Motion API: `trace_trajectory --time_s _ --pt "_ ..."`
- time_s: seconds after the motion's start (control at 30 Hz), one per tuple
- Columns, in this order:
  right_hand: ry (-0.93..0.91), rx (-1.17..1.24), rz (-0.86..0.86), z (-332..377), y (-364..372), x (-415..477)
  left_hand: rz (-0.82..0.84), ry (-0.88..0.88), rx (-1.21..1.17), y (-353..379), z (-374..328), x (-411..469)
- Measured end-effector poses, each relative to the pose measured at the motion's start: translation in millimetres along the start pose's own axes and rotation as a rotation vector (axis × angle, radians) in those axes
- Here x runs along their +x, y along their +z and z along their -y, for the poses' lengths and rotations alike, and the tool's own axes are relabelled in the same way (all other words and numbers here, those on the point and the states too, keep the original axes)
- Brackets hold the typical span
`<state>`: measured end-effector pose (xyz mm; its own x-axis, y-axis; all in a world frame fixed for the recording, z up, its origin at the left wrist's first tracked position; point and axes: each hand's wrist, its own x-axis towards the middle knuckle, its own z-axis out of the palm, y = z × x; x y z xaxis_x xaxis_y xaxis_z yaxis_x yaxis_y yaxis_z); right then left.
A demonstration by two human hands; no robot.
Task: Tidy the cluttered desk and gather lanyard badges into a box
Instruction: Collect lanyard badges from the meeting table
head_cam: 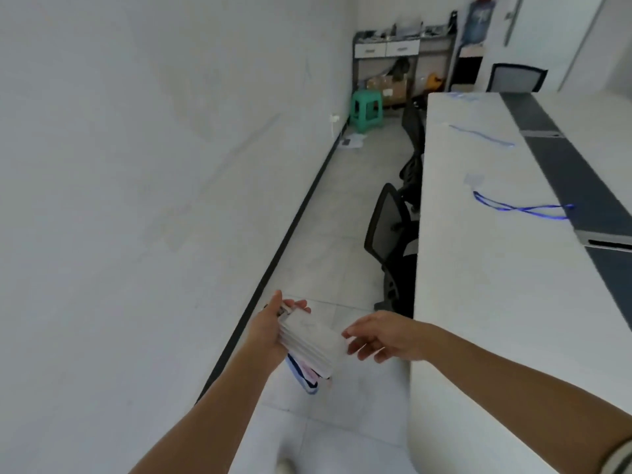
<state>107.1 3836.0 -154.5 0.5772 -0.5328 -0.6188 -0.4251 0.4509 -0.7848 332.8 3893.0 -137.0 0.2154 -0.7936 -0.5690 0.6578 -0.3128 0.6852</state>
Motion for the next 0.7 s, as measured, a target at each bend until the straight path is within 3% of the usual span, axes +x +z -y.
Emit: trace_trajectory --time_s 0.37,0.7 --pt "0.09 0.32 -0.603 71 -70 88 0.227 -0.169 0.229 81 -121 175" --pt "0.201 0.442 -0.839 93 -203 138 0.32 -0.308 0.349 186 -131 314"
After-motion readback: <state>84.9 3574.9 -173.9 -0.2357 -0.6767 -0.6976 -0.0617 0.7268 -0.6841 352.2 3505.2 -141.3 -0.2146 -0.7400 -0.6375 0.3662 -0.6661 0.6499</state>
